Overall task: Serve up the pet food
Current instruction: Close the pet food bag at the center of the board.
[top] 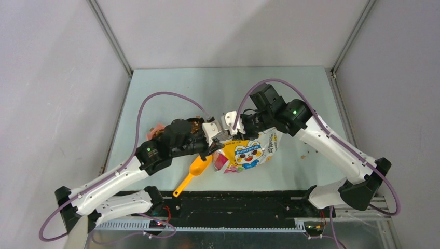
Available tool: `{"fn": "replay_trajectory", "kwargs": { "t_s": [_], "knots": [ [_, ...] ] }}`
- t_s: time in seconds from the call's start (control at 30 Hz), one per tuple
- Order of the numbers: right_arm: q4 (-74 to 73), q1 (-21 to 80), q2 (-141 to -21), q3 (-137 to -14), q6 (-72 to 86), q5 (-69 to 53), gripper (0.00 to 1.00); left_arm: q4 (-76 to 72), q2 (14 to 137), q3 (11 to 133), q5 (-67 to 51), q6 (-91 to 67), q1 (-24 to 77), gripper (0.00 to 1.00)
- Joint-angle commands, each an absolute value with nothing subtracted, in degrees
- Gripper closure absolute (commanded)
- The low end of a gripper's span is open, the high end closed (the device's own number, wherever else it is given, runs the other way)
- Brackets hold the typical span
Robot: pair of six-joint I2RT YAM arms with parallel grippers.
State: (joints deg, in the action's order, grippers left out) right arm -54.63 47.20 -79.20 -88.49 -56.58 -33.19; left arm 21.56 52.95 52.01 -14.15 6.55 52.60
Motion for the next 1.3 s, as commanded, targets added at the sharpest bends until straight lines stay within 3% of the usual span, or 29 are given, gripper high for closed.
{"fn": "replay_trajectory", "kwargs": {
  "t_s": [0.0, 0.17, 0.23, 0.3, 0.37, 0.43, 0.53, 0.6, 0.67, 0.73, 0.8, 0.83, 0.93, 1.03, 1.13, 1.27],
  "knots": [
    [-56.03, 48.94, -80.32, -90.01, -56.93, -32.14, 0.68, 17.46, 50.13, 52.41, -16.52, 4.58, 53.00, 1.00],
    [-57.02, 49.00, -80.47, -89.91, -56.82, -32.48, 0.73, 15.93, 50.06, 51.84, -17.25, 4.06, 53.00, 1.00],
    [-57.02, 48.98, -80.49, -89.96, -56.40, -32.62, 0.82, 15.35, 50.30, 51.56, -17.46, 3.62, 53.03, 1.00],
    [-57.15, 49.01, -80.31, -89.81, -56.46, -32.84, 0.98, 14.66, 50.42, 51.40, -17.66, 2.96, 53.06, 1.00],
    [-56.98, 49.03, -79.80, -89.56, -56.35, -33.13, 1.00, 13.93, 50.57, 51.25, -17.47, 2.22, 53.06, 1.00],
    [-56.95, 49.00, -79.47, -89.40, -56.27, -33.63, 1.00, 13.39, 50.80, 51.09, -17.82, 2.05, 53.05, 0.93],
    [-55.57, 48.89, -78.77, -88.90, -55.14, -34.64, 1.00, 12.47, 51.39, 50.98, -18.84, 2.10, 53.01, 0.68],
    [-54.46, 48.74, -78.05, -87.87, -54.98, -34.97, 1.00, 11.56, 52.29, 51.05, -19.59, 2.31, 53.03, 0.60],
    [-53.65, 48.68, -77.38, -87.22, -55.10, -35.20, 1.00, 11.42, 53.10, 51.33, -20.35, 2.82, 53.05, 0.58],
    [-52.50, 48.58, -76.59, -86.48, -54.66, -35.24, 1.00, 11.94, 54.11, 51.64, -20.31, 3.34, 53.06, 0.62],
    [-51.08, 48.35, -75.69, -85.81, -53.88, -35.29, 1.00, 12.93, 55.26, 52.17, -19.57, 4.20, 53.03, 0.75],
    [-50.47, 48.30, -75.15, -85.62, -53.77, -35.40, 1.00, 13.28, 55.62, 52.64, -19.41, 4.59, 53.01, 0.89],
    [-51.06, 48.02, -74.27, -84.65, -54.73, -35.84, 1.00, 13.59, 56.34, 52.97, -18.30, 4.95, 53.05, 1.00],
    [-52.57, 47.70, -73.59, -83.68, -56.37, -35.36, 0.85, 12.94, 55.12, 52.39, -18.51, 5.09, 53.03, 1.00],
    [-53.87, 47.53, -73.60, -83.04, -56.73, -35.03, 0.62, 12.36, 53.31, 51.99, -19.07, 5.60, 53.04, 1.00],
    [-53.34, 46.93, -74.55, -82.71, -55.72, -34.97, 0.54, 11.91, 52.45, 51.58, -20.18, 6.58, 53.04, 1.00]
  ]
}}
